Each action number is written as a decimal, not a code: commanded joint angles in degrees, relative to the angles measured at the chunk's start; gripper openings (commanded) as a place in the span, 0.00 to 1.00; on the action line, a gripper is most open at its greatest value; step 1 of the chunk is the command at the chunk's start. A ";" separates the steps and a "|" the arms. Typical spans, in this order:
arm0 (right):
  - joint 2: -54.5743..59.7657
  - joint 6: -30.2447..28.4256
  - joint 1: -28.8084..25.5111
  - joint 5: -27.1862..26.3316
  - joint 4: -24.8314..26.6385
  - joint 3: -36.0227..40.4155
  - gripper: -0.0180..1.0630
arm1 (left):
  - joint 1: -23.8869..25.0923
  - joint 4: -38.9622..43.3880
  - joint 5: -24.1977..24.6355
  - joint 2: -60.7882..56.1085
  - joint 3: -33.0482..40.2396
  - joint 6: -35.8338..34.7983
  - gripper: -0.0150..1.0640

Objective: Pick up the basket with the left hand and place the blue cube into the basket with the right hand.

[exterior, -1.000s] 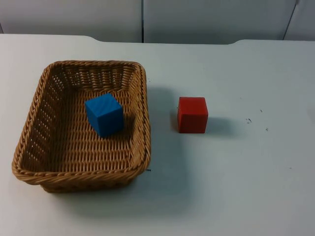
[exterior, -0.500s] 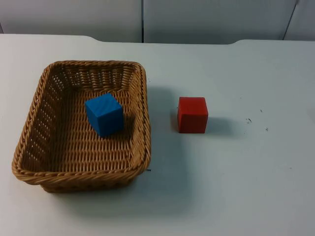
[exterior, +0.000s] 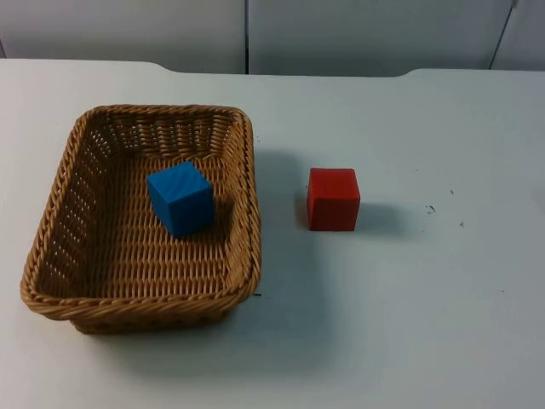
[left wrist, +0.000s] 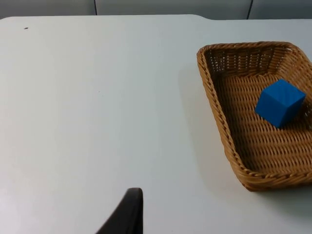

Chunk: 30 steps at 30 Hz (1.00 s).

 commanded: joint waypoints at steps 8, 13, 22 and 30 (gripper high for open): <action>-0.20 -0.02 -9.87 -0.85 0.00 0.28 0.98 | -0.30 -0.13 -0.64 -0.22 0.16 -0.20 0.99; -0.20 -0.02 -14.85 -0.85 0.00 0.28 0.98 | -0.30 -0.13 -0.64 -0.22 0.16 -0.20 0.99; -0.20 0.08 -19.43 -0.85 0.00 0.28 0.98 | -0.30 -0.13 -0.64 -0.22 0.16 -0.20 0.99; -0.20 4.75 -20.05 -0.71 0.00 0.28 0.98 | -0.30 -0.13 -0.64 -0.22 0.16 -0.20 0.99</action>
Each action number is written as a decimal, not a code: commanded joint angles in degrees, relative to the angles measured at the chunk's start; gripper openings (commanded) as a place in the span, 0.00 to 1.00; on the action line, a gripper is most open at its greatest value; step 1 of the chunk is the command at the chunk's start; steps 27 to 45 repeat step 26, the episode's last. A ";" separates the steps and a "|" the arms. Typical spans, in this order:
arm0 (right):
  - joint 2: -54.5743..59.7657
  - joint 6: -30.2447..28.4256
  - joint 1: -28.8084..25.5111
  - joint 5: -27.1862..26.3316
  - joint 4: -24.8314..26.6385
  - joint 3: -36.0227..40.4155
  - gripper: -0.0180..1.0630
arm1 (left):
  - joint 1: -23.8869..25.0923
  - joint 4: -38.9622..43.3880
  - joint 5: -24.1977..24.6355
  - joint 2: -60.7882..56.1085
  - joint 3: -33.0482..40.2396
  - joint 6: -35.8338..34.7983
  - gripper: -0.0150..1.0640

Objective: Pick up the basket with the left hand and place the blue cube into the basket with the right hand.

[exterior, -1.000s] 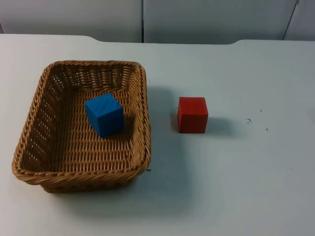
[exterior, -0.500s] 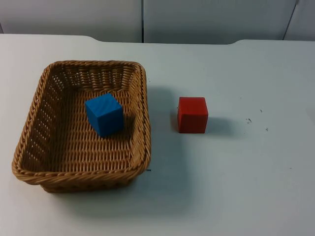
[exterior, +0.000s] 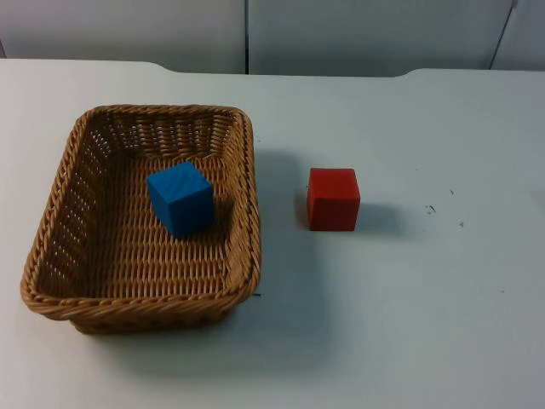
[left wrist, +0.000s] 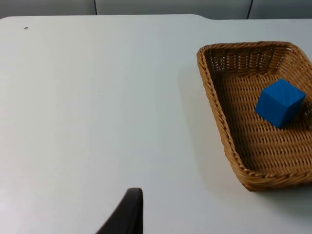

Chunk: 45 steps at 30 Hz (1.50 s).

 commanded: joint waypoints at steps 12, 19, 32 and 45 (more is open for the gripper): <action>-0.20 0.68 -1.44 -0.70 0.00 0.28 0.98 | -0.30 -0.13 -0.64 -0.22 0.16 -0.20 0.99; -0.20 0.68 -1.44 -0.70 0.00 0.28 0.98 | -0.30 -0.13 -0.64 -0.22 0.16 -0.20 0.99; -0.20 0.84 -1.44 -0.70 0.00 0.28 0.98 | -2.02 -0.12 -0.74 -0.22 0.16 -0.27 0.99; -0.20 0.84 -1.44 -0.70 0.00 0.28 0.98 | -2.02 -0.12 -0.74 -0.22 0.16 -0.27 0.99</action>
